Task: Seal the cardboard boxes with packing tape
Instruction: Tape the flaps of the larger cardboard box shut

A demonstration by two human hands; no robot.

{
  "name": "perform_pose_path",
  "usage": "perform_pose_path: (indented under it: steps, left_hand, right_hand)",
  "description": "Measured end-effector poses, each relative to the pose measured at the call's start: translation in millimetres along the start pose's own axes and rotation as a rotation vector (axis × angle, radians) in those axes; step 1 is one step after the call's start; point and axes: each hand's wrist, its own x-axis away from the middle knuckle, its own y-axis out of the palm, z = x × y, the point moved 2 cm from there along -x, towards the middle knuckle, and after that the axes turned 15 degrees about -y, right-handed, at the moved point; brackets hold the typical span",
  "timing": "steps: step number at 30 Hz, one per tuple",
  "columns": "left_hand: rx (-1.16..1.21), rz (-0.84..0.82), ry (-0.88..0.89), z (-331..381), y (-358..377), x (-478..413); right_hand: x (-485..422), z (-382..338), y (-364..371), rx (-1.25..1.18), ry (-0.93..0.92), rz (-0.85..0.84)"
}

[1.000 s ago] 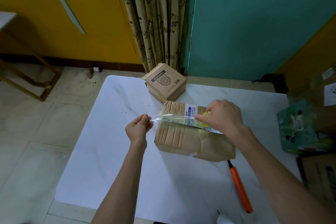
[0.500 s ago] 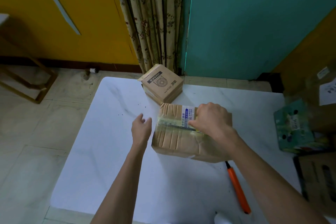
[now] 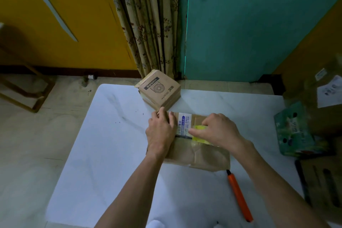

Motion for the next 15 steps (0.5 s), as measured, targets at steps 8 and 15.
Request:
perform_pose_path:
  steps: [8,15]
  left_hand:
    - [-0.017,0.026,-0.010,-8.9,-2.3,-6.0]
    - [-0.035,0.021,0.022,2.1,2.5,1.0]
  right_hand:
    - [28.4,76.4,-24.8,0.215,0.128,0.053]
    - [55.8,146.7,45.3,0.072,0.247,0.293]
